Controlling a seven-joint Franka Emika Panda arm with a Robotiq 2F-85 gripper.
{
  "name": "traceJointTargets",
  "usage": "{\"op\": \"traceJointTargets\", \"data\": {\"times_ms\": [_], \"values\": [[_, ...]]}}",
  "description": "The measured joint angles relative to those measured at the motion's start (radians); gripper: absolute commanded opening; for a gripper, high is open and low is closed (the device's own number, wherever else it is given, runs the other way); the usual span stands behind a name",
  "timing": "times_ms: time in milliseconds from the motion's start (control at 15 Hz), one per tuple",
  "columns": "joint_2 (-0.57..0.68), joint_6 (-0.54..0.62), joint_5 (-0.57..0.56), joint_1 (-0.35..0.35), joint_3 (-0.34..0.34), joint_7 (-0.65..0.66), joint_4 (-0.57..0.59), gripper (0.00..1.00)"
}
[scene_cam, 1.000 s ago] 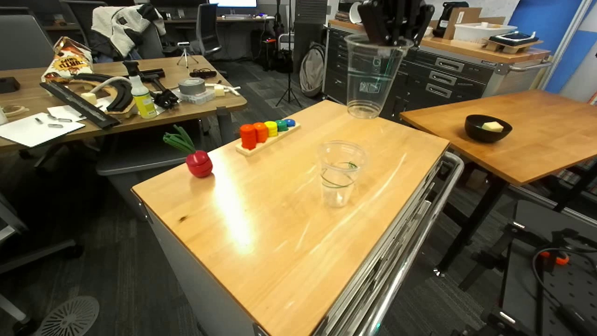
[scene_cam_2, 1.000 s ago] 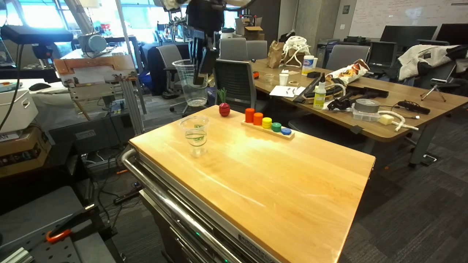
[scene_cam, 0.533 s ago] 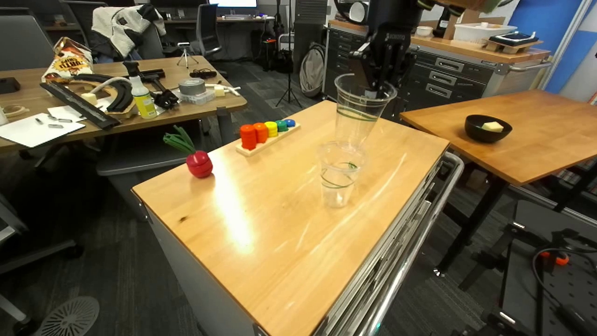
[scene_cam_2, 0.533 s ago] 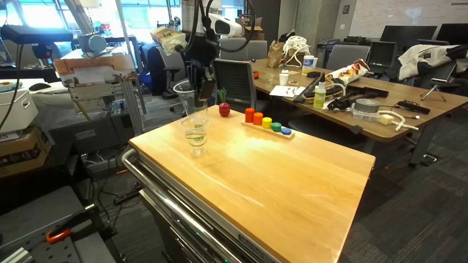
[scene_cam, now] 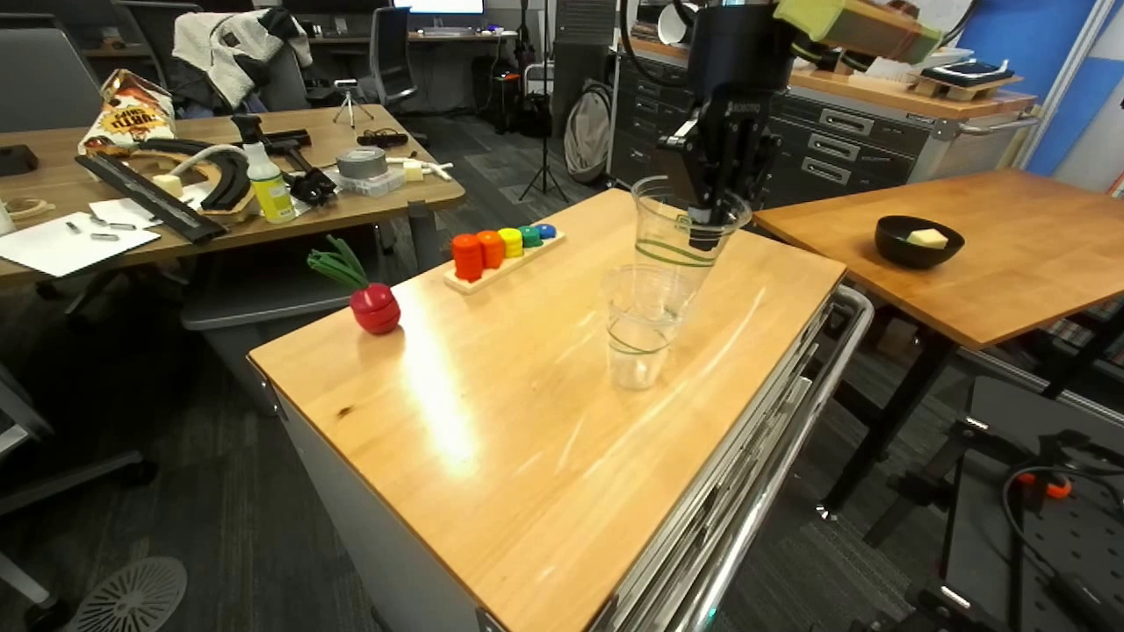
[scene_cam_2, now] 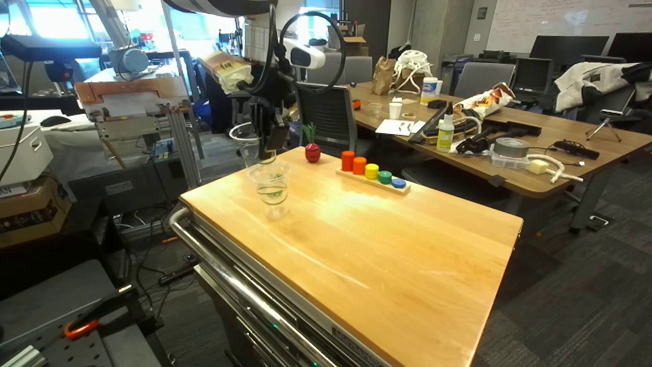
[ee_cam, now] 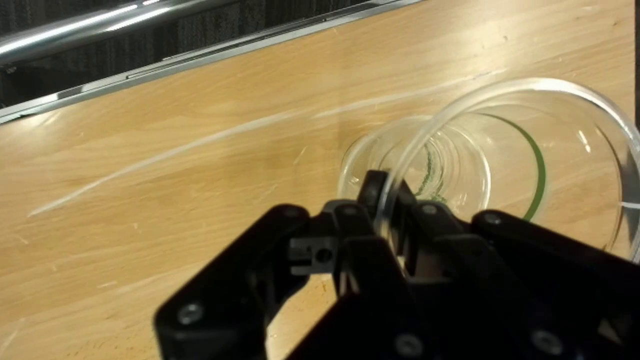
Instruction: Stack the cups
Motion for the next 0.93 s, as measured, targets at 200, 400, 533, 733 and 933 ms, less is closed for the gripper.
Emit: {"op": "traceJointTargets", "data": {"times_ms": [200,400,533,733,933], "values": [[0.009,0.005,0.000,0.006,0.010,-0.021,-0.007,0.32],[0.029,0.045,-0.011,0.014,0.016,-0.033,-0.010,0.55],[0.045,0.082,-0.030,0.019,0.017,-0.035,-0.010,0.70],[0.062,0.122,-0.058,0.020,0.018,-0.036,-0.010,0.92],[0.063,0.133,-0.060,0.020,0.017,-0.040,-0.008,1.00]]}}
